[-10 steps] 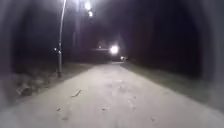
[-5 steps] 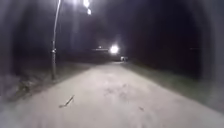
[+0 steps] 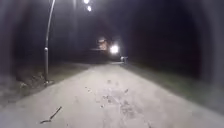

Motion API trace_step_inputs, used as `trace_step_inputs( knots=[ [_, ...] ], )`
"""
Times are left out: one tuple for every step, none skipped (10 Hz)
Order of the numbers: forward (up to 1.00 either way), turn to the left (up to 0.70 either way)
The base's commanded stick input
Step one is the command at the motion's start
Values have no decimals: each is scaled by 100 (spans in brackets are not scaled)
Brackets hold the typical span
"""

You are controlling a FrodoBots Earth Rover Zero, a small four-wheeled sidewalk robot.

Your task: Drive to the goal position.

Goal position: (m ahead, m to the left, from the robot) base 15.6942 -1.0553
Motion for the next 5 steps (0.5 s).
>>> trace_step_inputs(
  knots=[
    [100,6],
    [100,0],
    [100,0],
    [100,0],
    [100,0]
  ],
)
